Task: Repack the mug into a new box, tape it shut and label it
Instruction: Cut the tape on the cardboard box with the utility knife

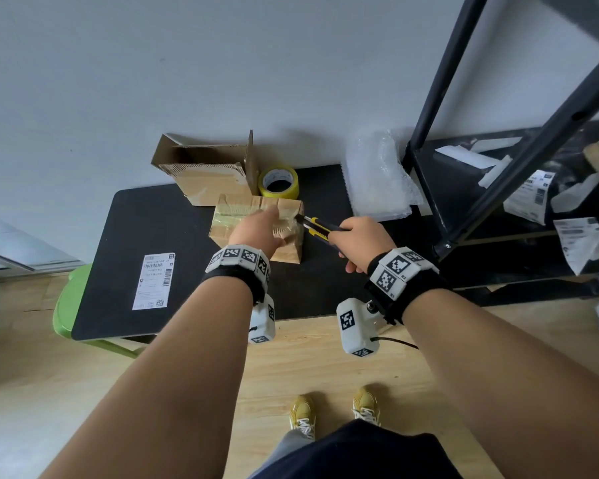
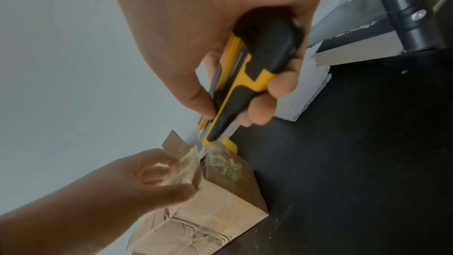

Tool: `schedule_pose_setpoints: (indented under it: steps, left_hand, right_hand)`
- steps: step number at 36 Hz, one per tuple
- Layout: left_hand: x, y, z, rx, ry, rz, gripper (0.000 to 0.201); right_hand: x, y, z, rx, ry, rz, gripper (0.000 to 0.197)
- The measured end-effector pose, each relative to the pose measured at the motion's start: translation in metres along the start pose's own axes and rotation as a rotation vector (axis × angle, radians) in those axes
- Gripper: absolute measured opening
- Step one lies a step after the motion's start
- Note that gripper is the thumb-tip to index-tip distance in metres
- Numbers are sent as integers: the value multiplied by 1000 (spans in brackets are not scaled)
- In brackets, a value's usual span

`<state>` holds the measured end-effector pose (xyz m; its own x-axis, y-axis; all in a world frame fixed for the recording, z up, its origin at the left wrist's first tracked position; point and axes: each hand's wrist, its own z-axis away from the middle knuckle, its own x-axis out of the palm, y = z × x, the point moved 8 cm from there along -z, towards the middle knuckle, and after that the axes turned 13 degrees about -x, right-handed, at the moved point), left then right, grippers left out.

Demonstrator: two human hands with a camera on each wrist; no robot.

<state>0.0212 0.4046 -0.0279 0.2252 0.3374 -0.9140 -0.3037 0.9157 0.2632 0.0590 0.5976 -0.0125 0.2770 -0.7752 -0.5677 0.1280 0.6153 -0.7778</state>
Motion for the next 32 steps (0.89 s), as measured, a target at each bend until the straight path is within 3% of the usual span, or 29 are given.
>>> schedule_pose_setpoints:
  steps: [4,10,15,23,27,32]
  left_hand:
    - [6,-1,-2,-4,-32,-100,50]
    - [6,4,-5,85,-9,-232,37]
    - [-8,6,-16,-30,55,-279,27]
    - [-6,11,-38,-4,115,-180,48]
    - [1,14,-53,69,1,-260,67]
    - [2,17,-60,99,-4,-287,58]
  right_hand:
    - [-7,-1,0,-58,88,58,21]
    - [-6,-2,-2,-92,110,135,18]
    - [-3,-3,-3,-128,68,211,12]
    - [-1,1,-3,-120,39,154,24]
    - [-1,2,-4,-116,54,151,23]
    - [1,5,-6,-105,75,192,24]
